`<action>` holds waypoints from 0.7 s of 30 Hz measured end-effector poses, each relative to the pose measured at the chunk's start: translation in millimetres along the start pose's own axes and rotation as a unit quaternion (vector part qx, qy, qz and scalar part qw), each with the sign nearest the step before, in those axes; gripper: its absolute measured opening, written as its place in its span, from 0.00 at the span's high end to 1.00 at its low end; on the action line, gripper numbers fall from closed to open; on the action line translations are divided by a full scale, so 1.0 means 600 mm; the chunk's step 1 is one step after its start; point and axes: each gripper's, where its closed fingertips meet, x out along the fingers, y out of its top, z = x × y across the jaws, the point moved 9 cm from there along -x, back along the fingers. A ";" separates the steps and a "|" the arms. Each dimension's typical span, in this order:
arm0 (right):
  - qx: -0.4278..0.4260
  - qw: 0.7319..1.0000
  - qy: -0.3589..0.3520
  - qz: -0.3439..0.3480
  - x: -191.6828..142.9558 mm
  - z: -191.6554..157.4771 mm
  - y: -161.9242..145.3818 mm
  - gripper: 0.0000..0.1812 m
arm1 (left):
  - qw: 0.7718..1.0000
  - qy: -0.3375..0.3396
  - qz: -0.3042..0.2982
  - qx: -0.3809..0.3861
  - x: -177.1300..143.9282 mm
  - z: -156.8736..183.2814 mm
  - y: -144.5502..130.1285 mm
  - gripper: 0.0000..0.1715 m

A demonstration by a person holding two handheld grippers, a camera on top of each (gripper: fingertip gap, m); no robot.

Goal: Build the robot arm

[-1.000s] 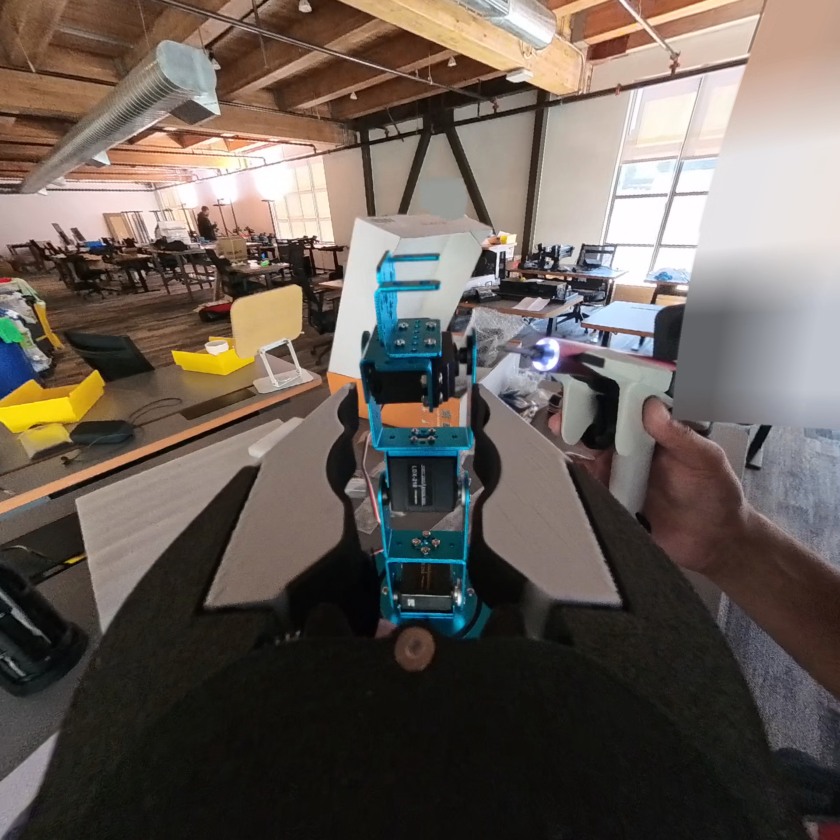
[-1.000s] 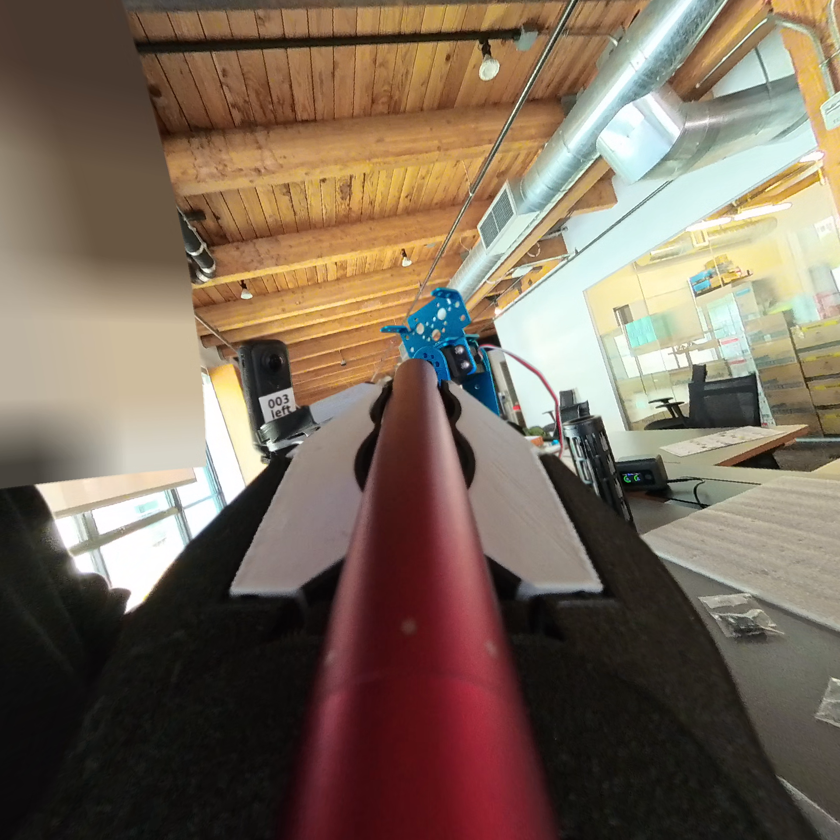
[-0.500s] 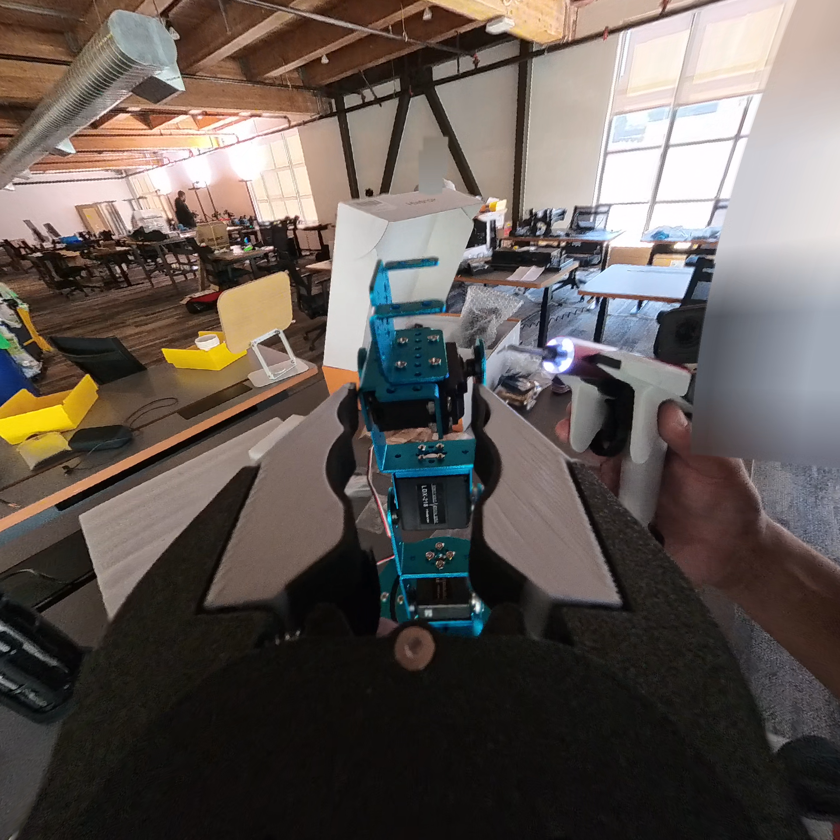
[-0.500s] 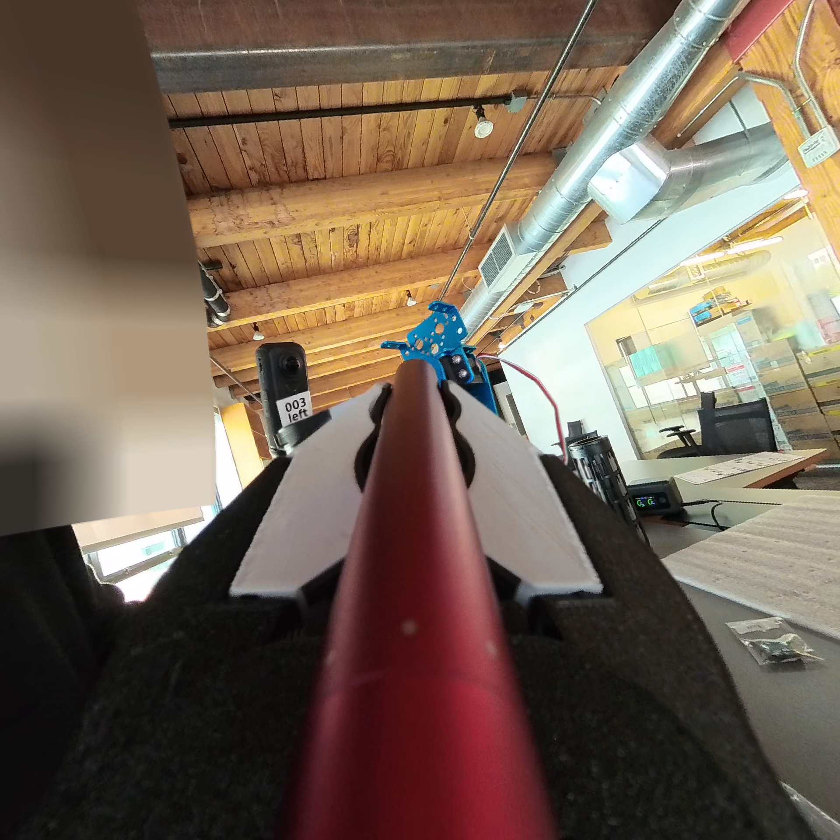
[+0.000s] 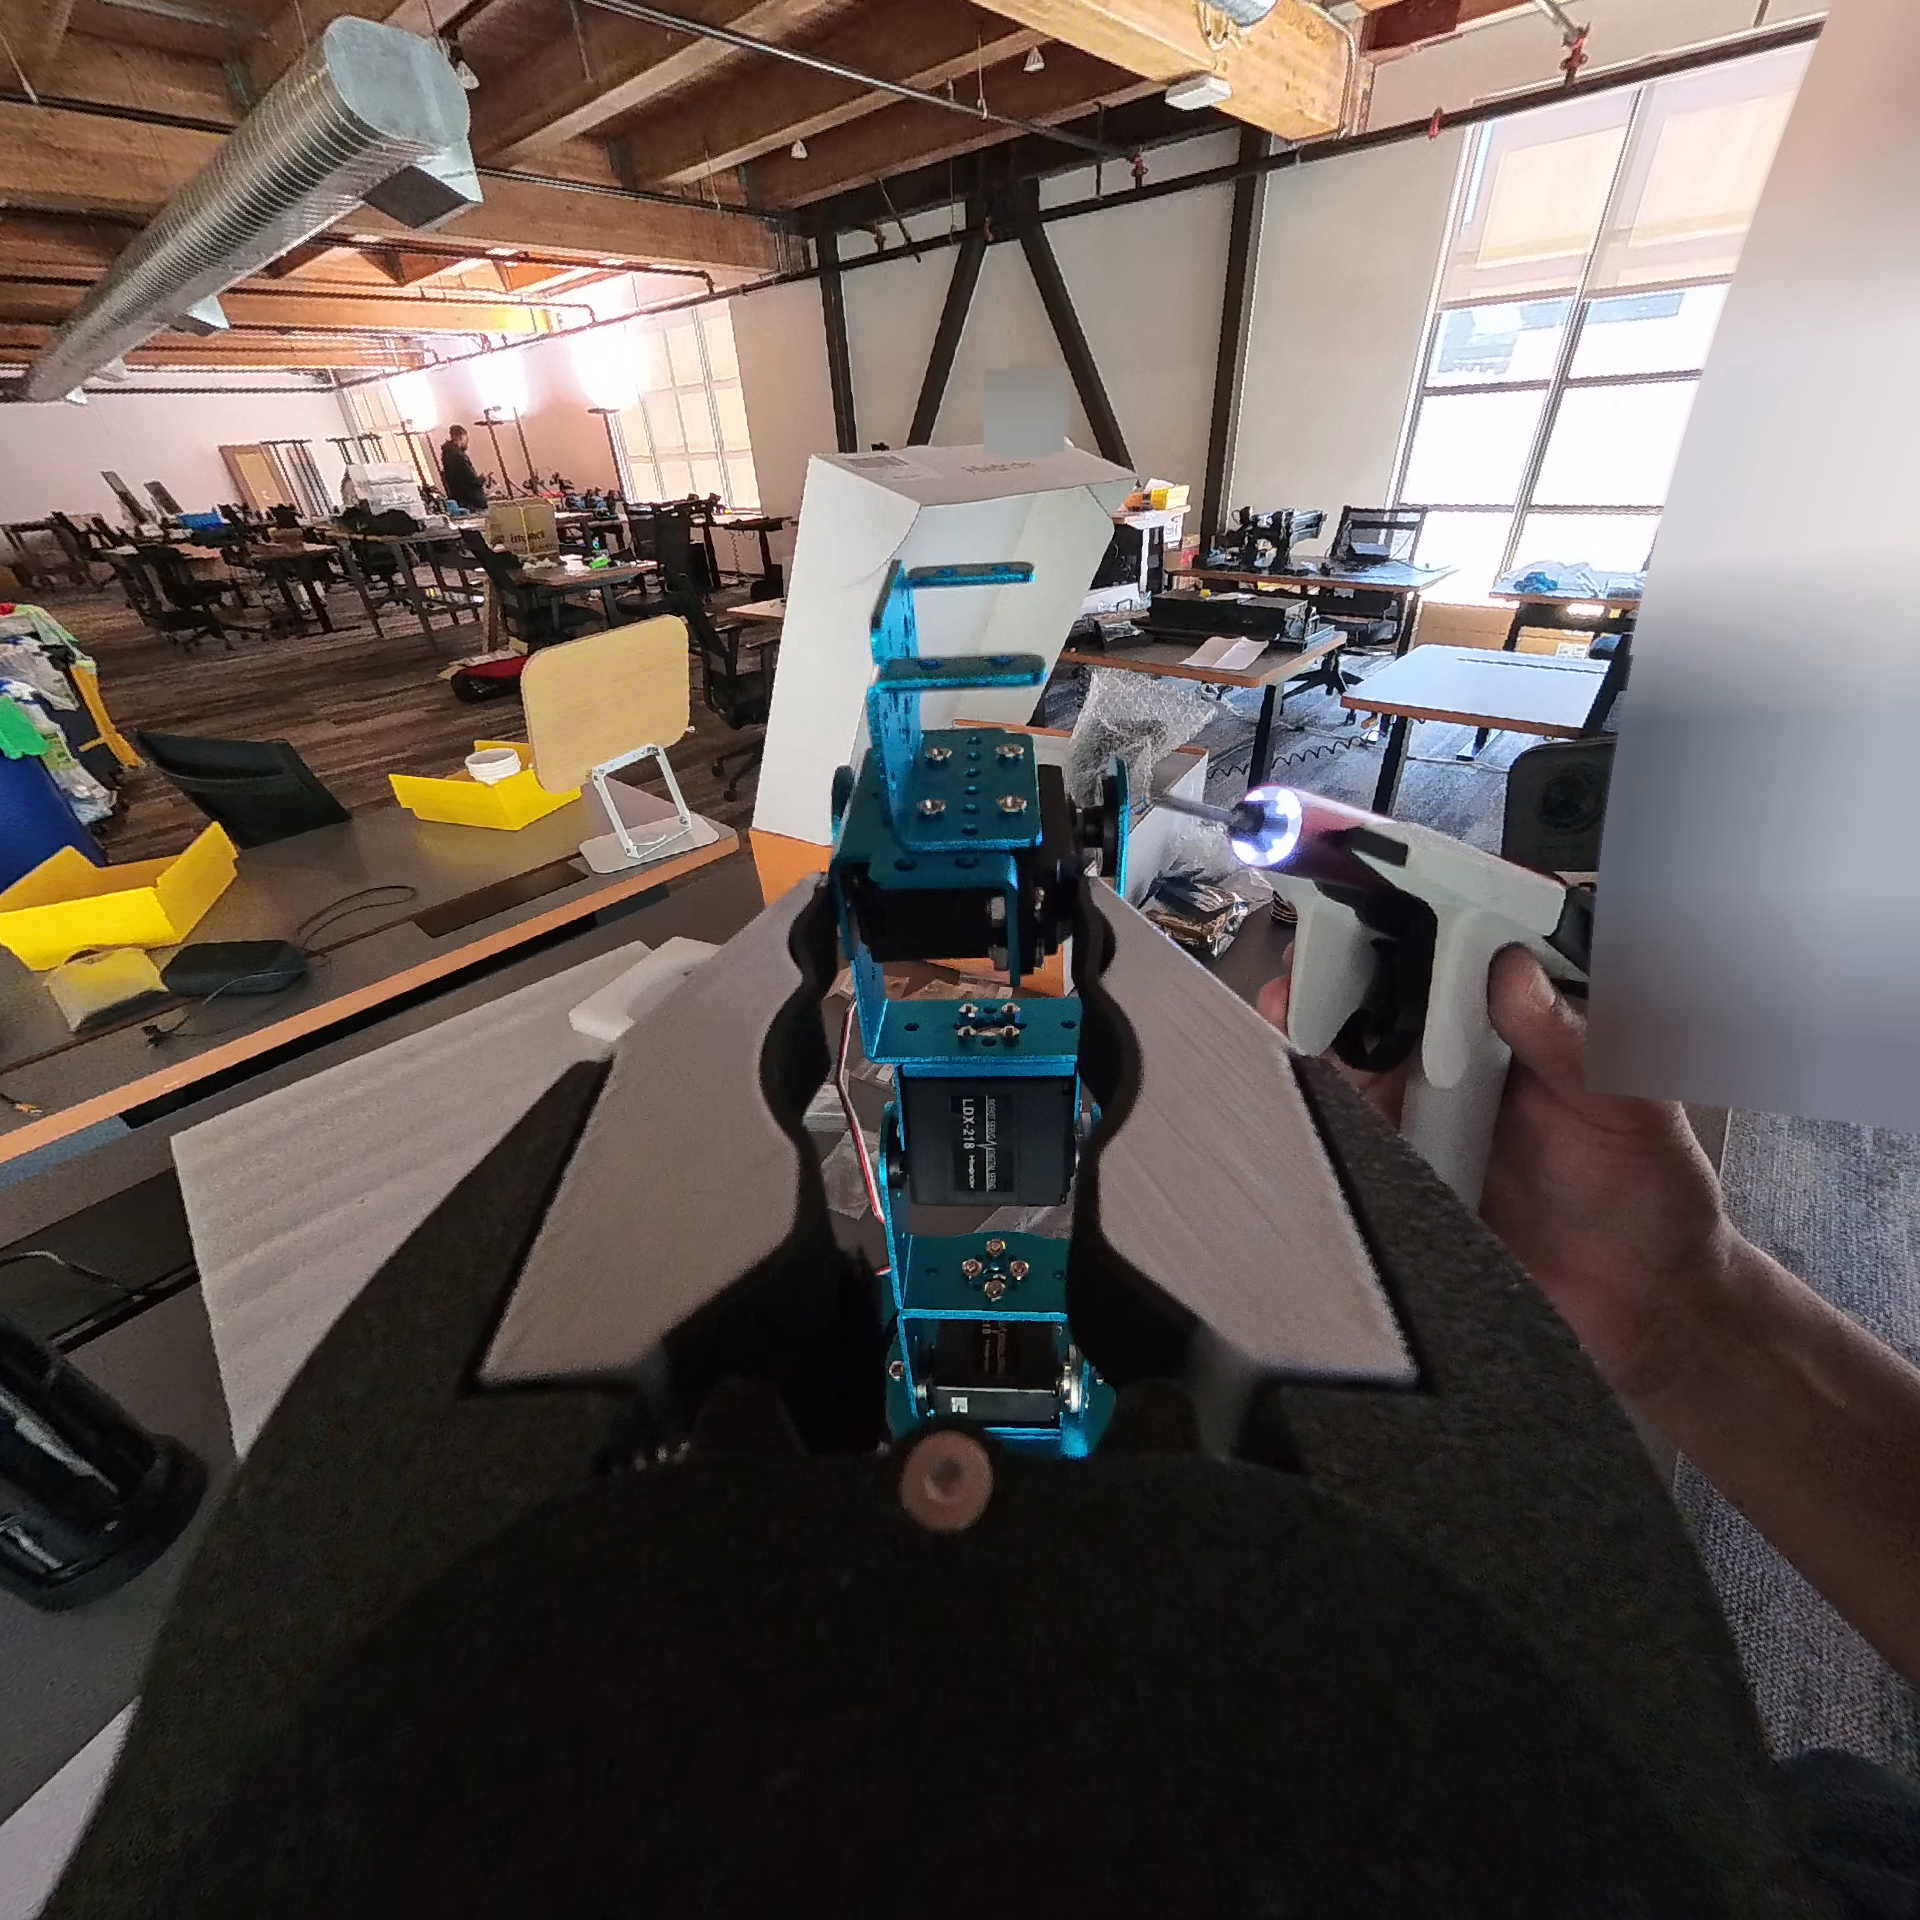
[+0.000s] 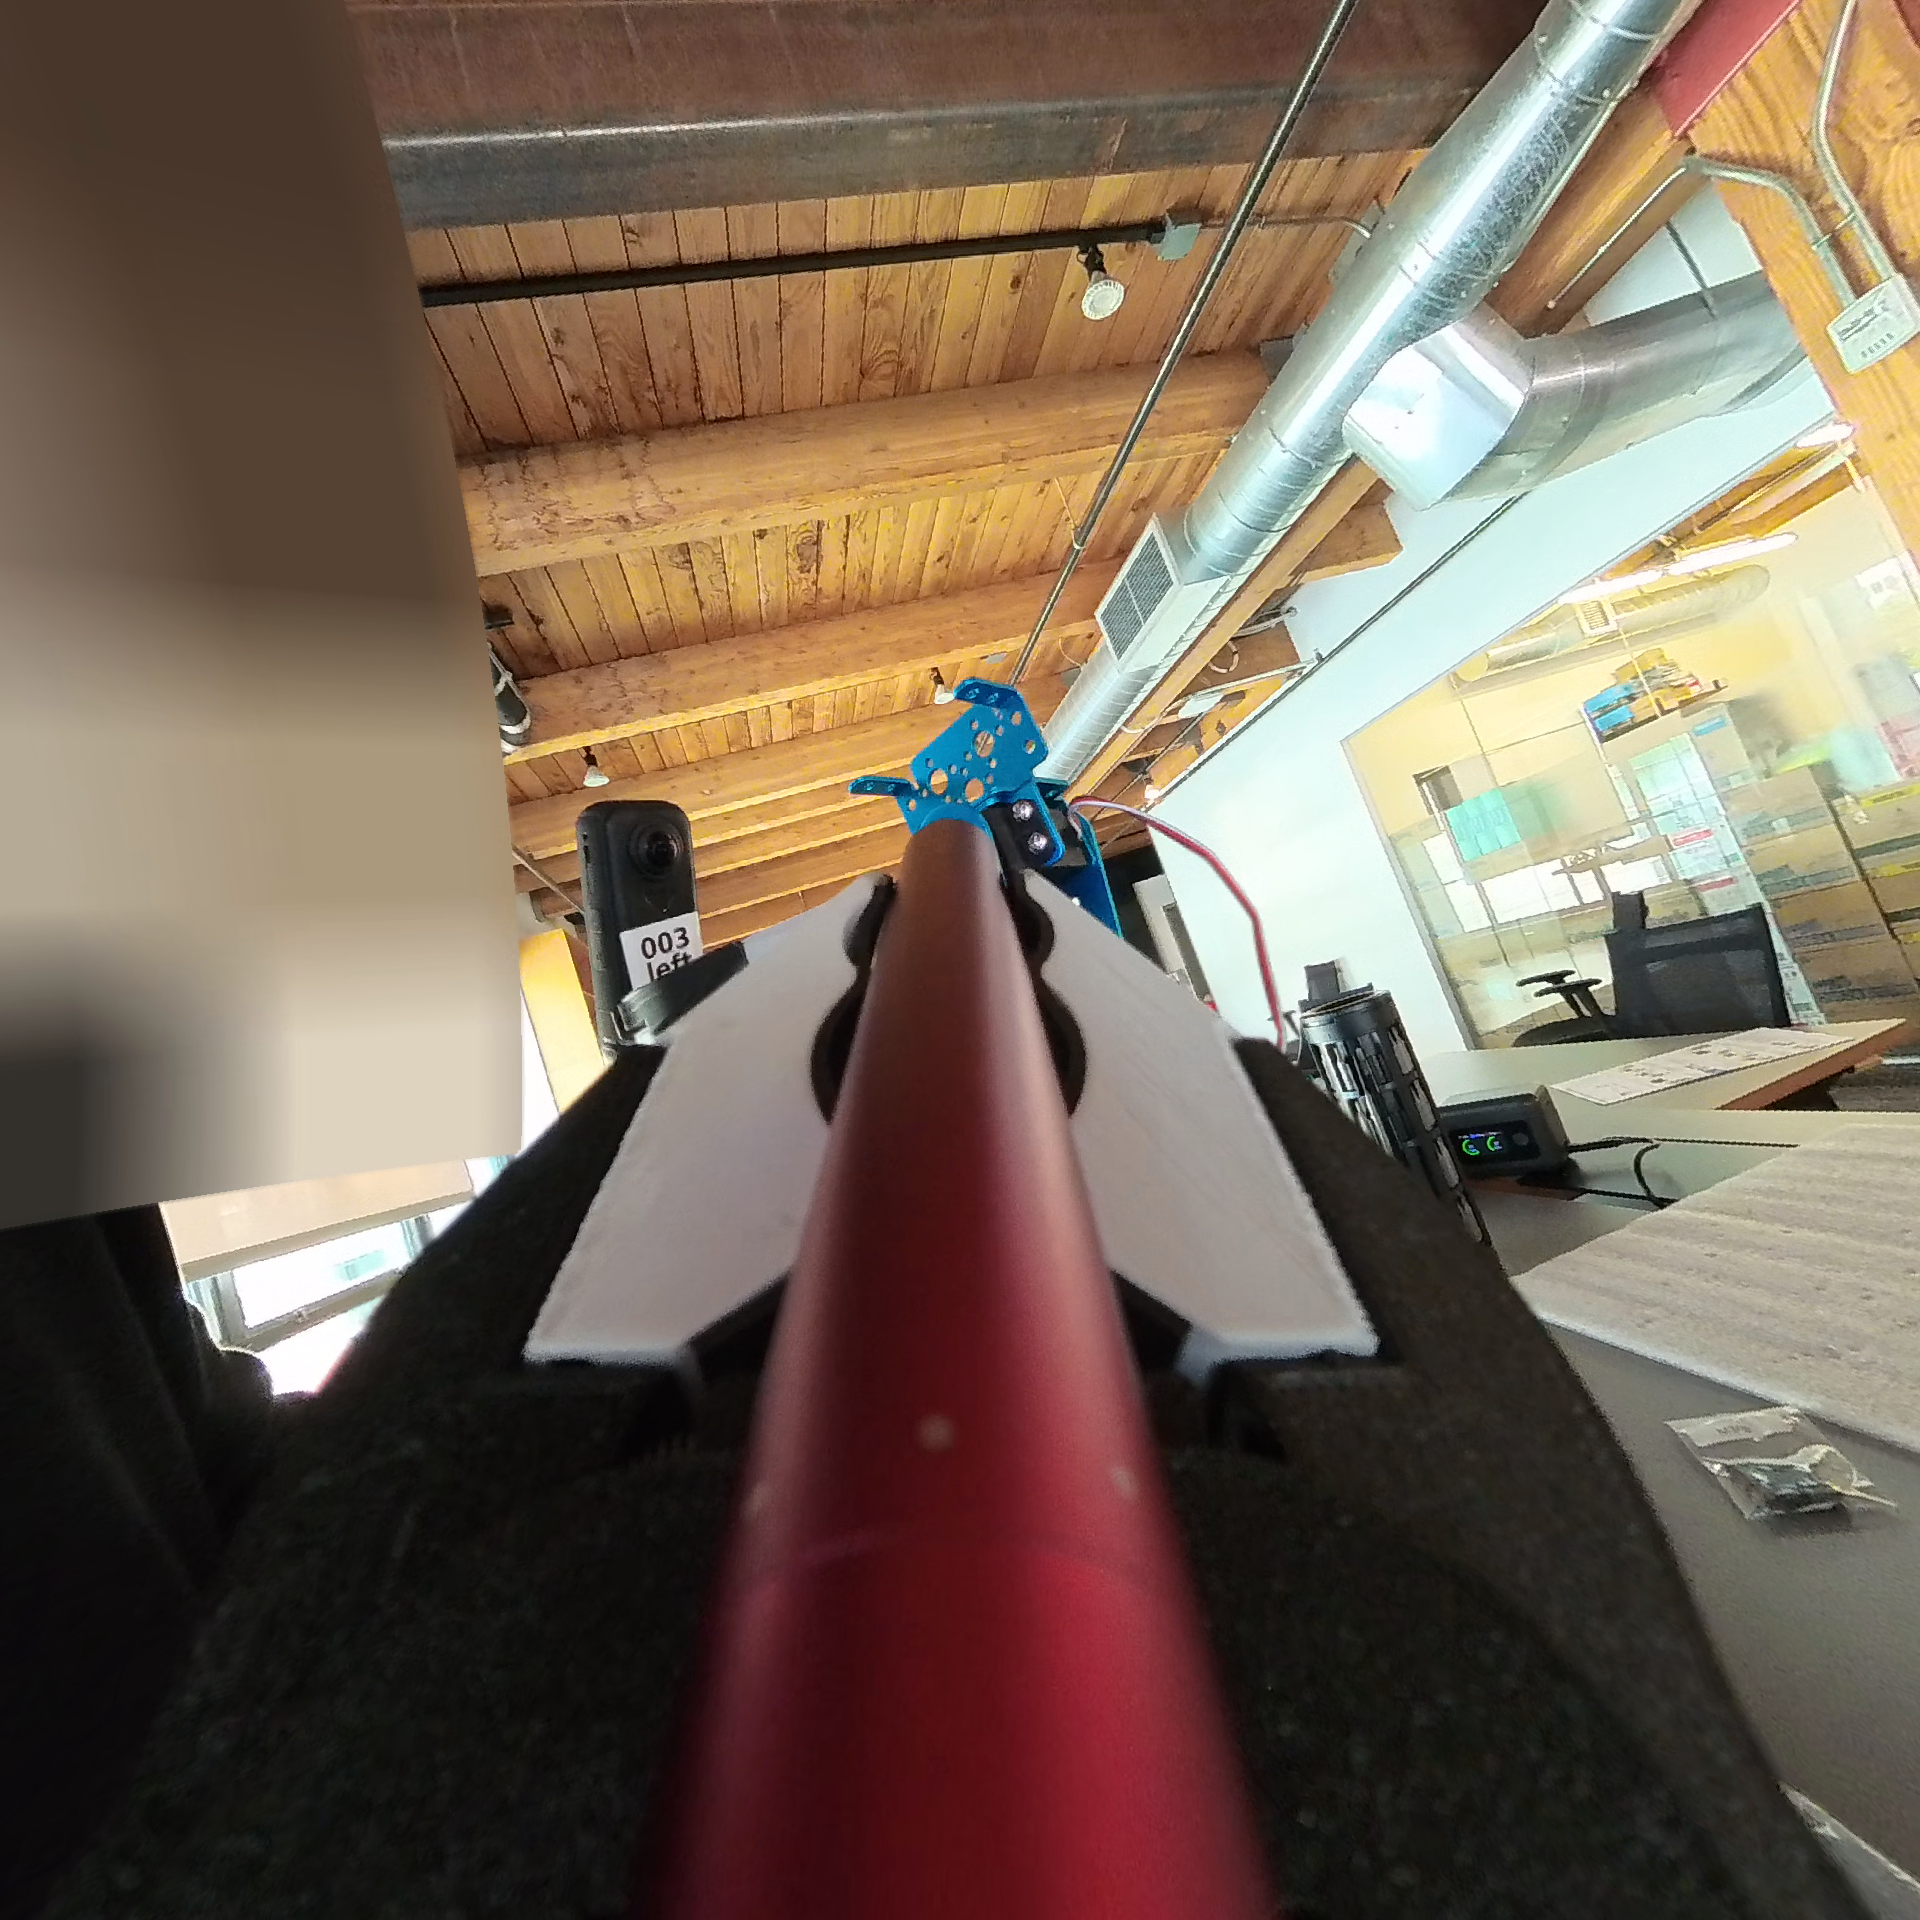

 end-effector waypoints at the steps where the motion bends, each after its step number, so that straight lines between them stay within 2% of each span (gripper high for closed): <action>1: -0.002 1.000 -0.001 -0.001 0.000 0.000 0.000 0.88 | 1.000 0.000 -0.001 0.001 0.000 0.000 0.000 0.74; 21: 0.010 1.000 0.008 -0.003 0.005 0.009 -0.003 0.88 | 1.000 0.000 0.000 -0.005 0.003 0.000 -0.001 0.74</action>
